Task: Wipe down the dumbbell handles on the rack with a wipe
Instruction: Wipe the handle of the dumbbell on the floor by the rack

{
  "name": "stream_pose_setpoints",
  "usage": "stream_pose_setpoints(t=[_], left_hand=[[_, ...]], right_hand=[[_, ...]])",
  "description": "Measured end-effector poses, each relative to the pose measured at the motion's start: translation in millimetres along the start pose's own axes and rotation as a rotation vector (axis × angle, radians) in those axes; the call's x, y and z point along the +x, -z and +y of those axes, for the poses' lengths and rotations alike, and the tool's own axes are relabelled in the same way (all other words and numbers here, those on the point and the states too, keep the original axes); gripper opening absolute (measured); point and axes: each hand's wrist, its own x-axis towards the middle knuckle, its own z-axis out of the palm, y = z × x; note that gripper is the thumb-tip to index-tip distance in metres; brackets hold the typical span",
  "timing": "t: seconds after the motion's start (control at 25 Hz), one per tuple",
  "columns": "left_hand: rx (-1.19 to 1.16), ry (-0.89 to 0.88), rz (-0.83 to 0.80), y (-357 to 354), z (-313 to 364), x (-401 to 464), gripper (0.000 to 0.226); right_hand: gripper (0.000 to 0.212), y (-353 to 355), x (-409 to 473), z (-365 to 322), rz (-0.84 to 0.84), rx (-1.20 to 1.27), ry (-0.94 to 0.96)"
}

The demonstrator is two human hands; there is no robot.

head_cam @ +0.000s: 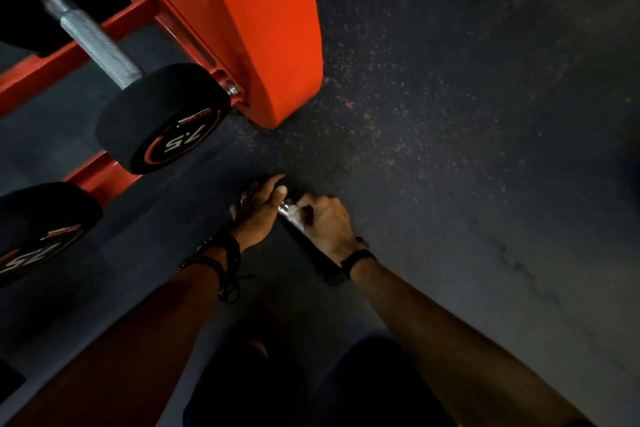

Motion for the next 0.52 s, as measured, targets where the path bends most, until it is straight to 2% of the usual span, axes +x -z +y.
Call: stream_pose_setpoints(t=[0.08,0.16,0.24,0.36,0.52], left_hand=[[-0.02,-0.01,0.008,-2.1,-3.4,-0.7,0.081],[-0.019,0.001,0.017,-3.8,0.6,0.9,0.073],[-0.003,0.014,0.012,-4.4,3.3,2.4,0.062],[-0.002,0.015,0.026,-4.4,-3.8,3.9,0.06],[-0.013,0.036,0.047,-6.3,-5.2,0.2,0.042]], right_hand=[[0.021,12.2,-33.3,27.2,-0.003,0.004,-0.04],[0.01,22.2,-44.0,40.1,-0.042,0.076,-0.1],[0.009,19.7,-21.1,27.3,-0.037,0.081,-0.064],[0.019,0.1,20.6,-4.9,0.01,0.14,-0.054],[0.026,-14.0,-3.0,36.9,-0.101,-0.034,-0.073]])
